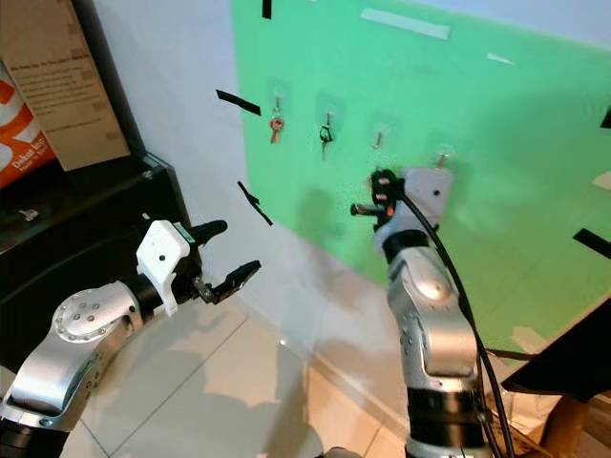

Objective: Hang keys on a hook

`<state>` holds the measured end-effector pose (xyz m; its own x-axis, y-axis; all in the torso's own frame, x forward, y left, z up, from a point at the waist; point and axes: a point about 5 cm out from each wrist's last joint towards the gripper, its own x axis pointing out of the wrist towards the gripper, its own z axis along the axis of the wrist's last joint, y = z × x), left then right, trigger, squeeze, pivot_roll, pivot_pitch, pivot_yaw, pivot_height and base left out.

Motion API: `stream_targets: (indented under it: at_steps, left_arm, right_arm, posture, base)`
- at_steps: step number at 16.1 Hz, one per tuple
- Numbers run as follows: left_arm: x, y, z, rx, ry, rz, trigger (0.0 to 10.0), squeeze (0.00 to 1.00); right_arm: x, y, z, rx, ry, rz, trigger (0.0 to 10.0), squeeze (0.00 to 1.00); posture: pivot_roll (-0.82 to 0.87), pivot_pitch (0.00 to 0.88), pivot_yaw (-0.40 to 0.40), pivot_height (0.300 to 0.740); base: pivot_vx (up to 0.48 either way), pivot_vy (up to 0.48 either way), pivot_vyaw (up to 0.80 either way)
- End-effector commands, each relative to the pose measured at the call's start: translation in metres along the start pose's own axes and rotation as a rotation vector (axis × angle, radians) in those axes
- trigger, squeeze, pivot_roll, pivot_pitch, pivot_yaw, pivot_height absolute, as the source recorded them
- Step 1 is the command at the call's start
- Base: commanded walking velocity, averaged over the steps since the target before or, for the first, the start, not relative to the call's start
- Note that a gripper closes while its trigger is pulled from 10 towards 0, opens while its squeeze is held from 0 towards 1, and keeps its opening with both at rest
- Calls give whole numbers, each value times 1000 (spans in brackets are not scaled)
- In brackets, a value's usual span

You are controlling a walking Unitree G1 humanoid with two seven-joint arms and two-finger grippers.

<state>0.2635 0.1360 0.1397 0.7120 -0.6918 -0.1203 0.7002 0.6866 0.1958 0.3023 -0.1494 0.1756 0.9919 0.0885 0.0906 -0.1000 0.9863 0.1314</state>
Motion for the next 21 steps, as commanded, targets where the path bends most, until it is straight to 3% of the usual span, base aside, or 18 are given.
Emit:
stream_targets:
  at_steps: [1,10,21]
  left_arm:
    - [2,1,6,12,-13,-17,10000,0]
    - [3,-3,9,-4,-42,-45,10000,0]
    - [3,-4,8,-6,-42,-57,10000,0]
  right_arm:
    - [5,3,5,29,-26,13,10000,0]
    - [24,17,16,72,-58,55,10000,0]
    - [38,8,14,97,-38,-54,10000,0]
  posture:
    - [-2,0,0,740]
    - [-2,0,-6,740]
    - [0,0,-8,740]
  base:
    - [0,0,0]
    - [0,0,0]
    - [0,0,0]
